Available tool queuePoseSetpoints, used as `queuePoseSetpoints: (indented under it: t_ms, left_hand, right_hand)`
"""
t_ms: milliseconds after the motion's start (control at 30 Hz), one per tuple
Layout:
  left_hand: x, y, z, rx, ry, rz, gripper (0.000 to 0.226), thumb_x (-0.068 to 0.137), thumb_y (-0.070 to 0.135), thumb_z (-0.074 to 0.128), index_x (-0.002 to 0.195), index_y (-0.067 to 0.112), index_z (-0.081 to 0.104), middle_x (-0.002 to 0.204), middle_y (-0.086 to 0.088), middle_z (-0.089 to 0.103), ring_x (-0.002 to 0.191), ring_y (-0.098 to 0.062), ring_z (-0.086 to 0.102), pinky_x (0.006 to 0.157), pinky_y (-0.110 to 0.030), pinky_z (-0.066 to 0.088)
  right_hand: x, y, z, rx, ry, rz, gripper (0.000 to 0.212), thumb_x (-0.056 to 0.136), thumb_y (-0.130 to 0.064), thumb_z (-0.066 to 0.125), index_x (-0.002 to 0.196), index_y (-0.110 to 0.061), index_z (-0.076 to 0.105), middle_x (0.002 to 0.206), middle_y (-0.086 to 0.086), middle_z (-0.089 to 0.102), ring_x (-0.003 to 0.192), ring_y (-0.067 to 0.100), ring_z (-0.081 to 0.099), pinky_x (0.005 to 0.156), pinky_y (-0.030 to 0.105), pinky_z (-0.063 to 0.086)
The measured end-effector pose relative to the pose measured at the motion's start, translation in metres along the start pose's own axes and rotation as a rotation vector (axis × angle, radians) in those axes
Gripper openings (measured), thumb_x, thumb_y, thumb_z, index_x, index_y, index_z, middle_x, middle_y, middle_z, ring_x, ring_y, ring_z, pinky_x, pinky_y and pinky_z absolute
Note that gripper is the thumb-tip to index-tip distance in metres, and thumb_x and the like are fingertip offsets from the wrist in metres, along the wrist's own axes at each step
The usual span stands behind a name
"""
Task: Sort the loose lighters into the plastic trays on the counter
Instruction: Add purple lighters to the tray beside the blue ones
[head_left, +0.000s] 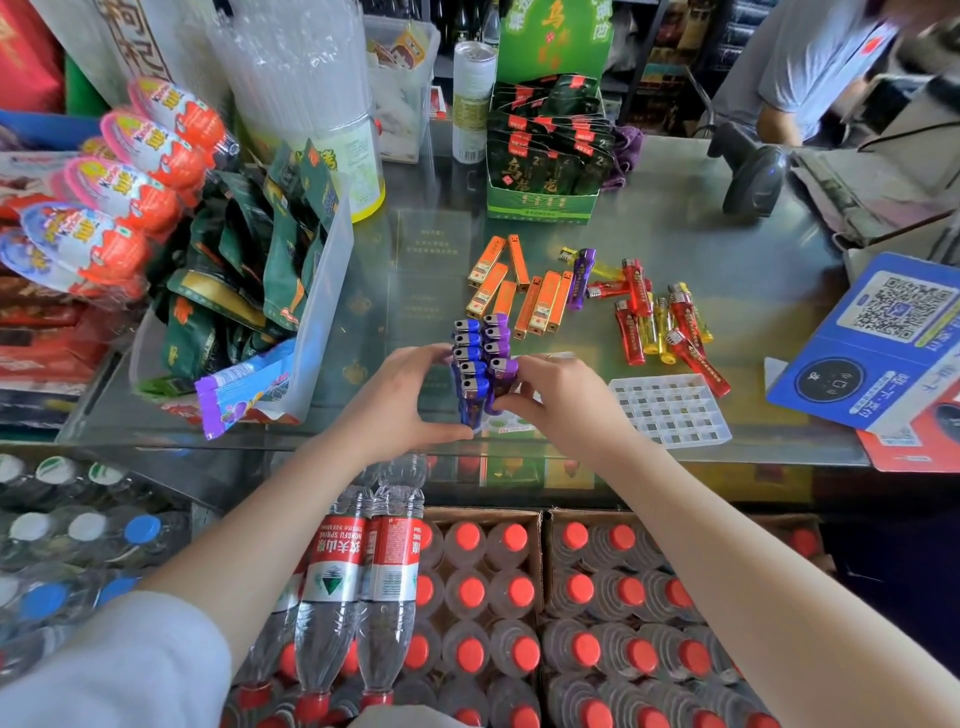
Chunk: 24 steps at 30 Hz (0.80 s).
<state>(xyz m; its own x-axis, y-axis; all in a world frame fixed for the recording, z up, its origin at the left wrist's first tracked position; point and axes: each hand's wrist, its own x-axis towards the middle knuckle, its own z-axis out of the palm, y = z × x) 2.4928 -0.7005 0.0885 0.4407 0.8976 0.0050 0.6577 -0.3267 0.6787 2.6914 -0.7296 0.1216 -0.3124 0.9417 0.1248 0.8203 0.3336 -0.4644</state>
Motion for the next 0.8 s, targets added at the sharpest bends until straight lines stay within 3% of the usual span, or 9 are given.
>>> queuePoseSetpoints:
  t_ms: [200,333,433,667,800]
  left_hand:
    - [0.001,-0.003,0.003,-0.003,0.012,-0.004,0.080,0.060,0.049,0.076,0.128,0.026,0.043,0.130,0.008,0.049,0.120,-0.009,0.039,0.097,-0.029,0.032]
    - [-0.001,0.000,0.000,-0.013,0.030,-0.002,0.078,0.060,0.044,0.078,0.127,0.027,0.043,0.129,0.008,0.049,0.119,-0.009,0.039,0.096,-0.030,0.032]
    - [-0.001,0.003,-0.001,-0.021,0.035,-0.009,0.079,0.060,0.042,0.079,0.128,0.028,0.042,0.128,0.009,0.049,0.116,-0.005,0.037,0.094,-0.026,0.030]
    - [0.000,0.003,-0.001,-0.028,0.018,-0.034,0.082,0.060,0.044,0.079,0.130,0.028,0.040,0.132,0.007,0.047,0.122,-0.010,0.038,0.098,-0.030,0.031]
    - [0.000,0.005,-0.001,-0.019,0.016,-0.045,0.083,0.061,0.042,0.079,0.132,0.026,0.038,0.133,0.005,0.046,0.123,-0.011,0.038,0.095,-0.027,0.028]
  right_hand:
    - [-0.001,0.001,0.005,-0.018,0.058,-0.027,0.023,0.084,-0.022,0.065,0.080,0.000,0.059,0.076,0.013,0.066,0.060,0.025,0.051,0.053,0.032,0.041]
    - [-0.001,0.007,0.006,-0.123,0.069,-0.027,0.032,0.086,-0.033,0.061,0.087,-0.001,0.059,0.078,0.011,0.068,0.064,0.031,0.061,0.055,0.037,0.051]
    - [-0.001,0.012,0.005,-0.115,0.079,-0.034,0.033,0.085,-0.033,0.061,0.085,-0.001,0.060,0.076,0.011,0.068,0.063,0.033,0.061,0.053,0.037,0.049]
    - [0.003,0.013,0.001,-0.166,-0.051,-0.044,0.029,0.090,-0.037,0.052,0.098,-0.010,0.060,0.087,0.006,0.066,0.071,0.025,0.057,0.055,0.029,0.040]
    - [0.000,0.017,0.003,-0.157,-0.119,-0.051,0.024,0.095,-0.026,0.047,0.104,-0.009,0.061,0.094,0.009,0.065,0.082,0.033,0.061,0.062,0.037,0.051]
